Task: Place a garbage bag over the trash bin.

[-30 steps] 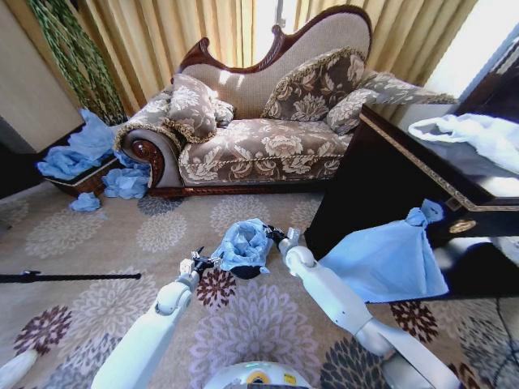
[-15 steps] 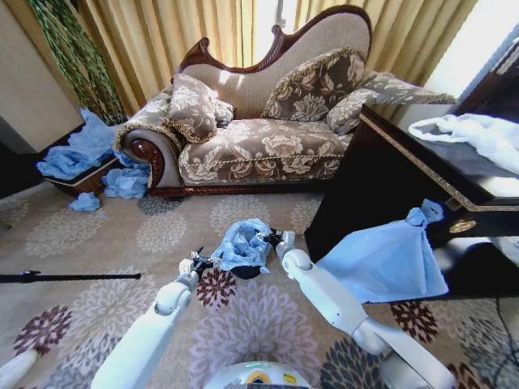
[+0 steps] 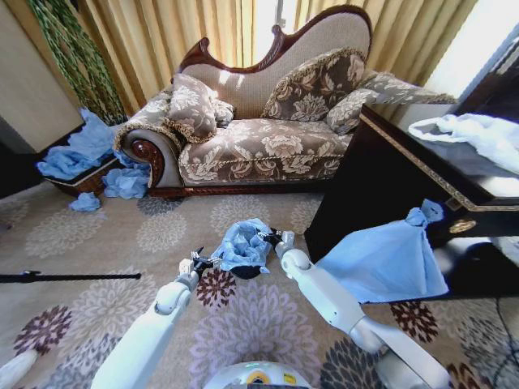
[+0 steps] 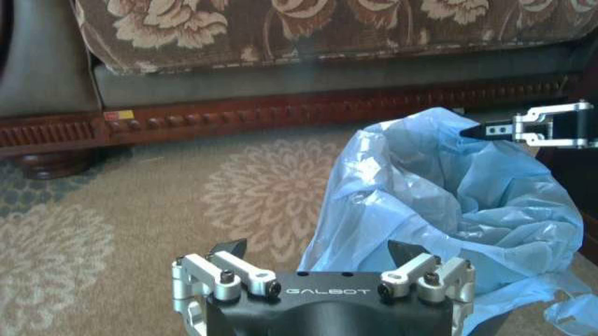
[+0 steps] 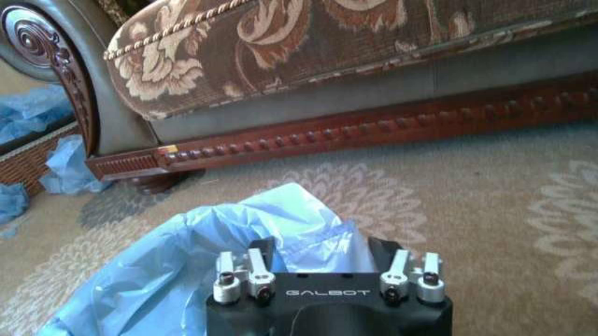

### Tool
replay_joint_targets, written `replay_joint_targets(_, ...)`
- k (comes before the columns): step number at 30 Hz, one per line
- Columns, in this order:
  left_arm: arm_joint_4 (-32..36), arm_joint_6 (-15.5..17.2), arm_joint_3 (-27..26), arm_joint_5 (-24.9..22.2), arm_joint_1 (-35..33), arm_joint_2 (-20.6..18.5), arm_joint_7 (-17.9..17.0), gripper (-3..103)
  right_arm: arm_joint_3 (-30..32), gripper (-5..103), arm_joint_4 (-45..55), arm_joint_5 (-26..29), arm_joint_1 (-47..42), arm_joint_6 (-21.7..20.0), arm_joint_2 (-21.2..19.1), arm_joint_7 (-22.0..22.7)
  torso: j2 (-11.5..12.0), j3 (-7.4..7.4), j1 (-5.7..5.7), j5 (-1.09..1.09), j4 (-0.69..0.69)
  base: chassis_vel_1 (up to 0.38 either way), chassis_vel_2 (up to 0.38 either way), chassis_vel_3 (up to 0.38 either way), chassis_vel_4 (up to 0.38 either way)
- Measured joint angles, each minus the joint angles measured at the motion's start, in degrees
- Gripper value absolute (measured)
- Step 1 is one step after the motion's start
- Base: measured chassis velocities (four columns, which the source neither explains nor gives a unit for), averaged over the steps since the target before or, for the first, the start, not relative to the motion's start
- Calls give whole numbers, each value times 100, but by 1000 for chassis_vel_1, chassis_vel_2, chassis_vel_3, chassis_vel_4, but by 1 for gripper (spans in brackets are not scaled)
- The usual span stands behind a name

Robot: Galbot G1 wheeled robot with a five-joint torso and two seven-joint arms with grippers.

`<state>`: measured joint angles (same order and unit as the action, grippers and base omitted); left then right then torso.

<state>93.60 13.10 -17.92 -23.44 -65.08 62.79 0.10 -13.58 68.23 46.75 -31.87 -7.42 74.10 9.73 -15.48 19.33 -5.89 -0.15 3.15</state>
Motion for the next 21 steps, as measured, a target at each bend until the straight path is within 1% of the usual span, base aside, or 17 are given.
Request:
replay_joint_targets(1,-1,0,0,-1,4,1,1,100,0,62,0,-1,-3,3,-2,6,0,0,0,0,0,0,0,0,0)
replay_joint_targets(4,-6,-1,2,-3,23,2,2,100,0,46,2,-2,-8,13,-4,20,0,0,0,0,0,0,0,0,0)
replay_joint_targets(5,-6,-1,2,-3,23,2,2,100,0,46,2,-2,-8,13,-4,20,0,0,0,0,0,0,0,0,0)
replay_joint_targets(8,-15,-1,6,-4,23,13,8,100,0,30,12,-2,-10,23,-4,38,0,0,0,0,0,0,0,0,0)
replay_joint_targets(10,-16,-2,6,-3,23,15,8,100,0,30,12,-2,-10,24,-4,42,0,0,0,0,0,0,0,0,0)
replay_joint_targets(12,-18,-4,7,-3,6,28,11,100,3,19,15,0,-17,31,-4,60,0,0,0,0,0,0,0,0,0)
replay_joint_targets(13,-18,-4,7,-3,6,28,11,100,3,19,15,0,-17,31,-4,60,0,0,0,0,0,0,0,0,0)
replay_joint_targets(16,-20,-9,3,-1,-13,32,17,100,9,3,39,17,-19,49,-2,114,0,0,0,0,0,0,0,0,0)
replay_joint_targets(17,-19,-10,3,0,-18,32,19,100,15,2,46,24,-17,53,0,127,0,0,0,0,0,0,0,0,0)
replay_joint_targets(21,-10,-12,-1,1,-30,29,24,100,45,0,105,47,2,55,-3,151,0,0,0,0,0,0,0,0,0)
